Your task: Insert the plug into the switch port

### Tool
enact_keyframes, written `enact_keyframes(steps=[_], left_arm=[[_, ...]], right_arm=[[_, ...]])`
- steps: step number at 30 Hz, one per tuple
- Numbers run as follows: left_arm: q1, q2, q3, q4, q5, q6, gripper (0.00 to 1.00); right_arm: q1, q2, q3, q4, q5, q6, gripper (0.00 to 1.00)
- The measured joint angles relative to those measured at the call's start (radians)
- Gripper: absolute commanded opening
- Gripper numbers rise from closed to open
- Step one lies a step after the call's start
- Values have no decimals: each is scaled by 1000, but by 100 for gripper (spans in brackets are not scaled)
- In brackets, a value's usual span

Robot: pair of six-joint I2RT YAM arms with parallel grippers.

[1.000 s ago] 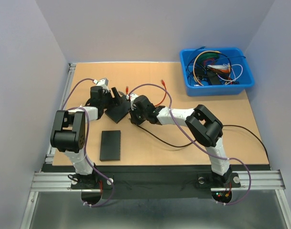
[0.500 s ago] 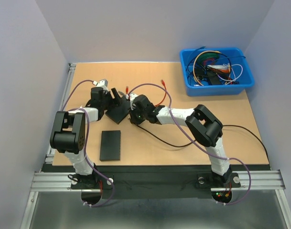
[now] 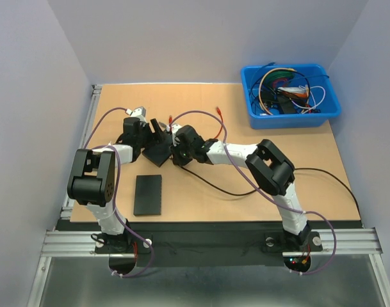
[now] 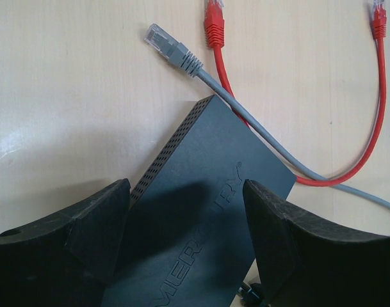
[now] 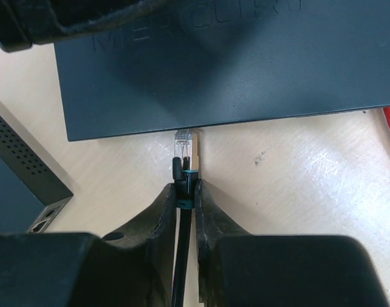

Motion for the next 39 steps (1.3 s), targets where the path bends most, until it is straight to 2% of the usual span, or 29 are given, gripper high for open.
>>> enact_keyframes(steps=[19, 39], left_arm=[[-9, 0, 0, 0, -20, 3, 82], [-14, -1, 0, 0, -30, 7, 81]], right_arm=[[0, 2, 21, -24, -47, 40, 0], [-9, 3, 47, -58, -5, 40, 0]])
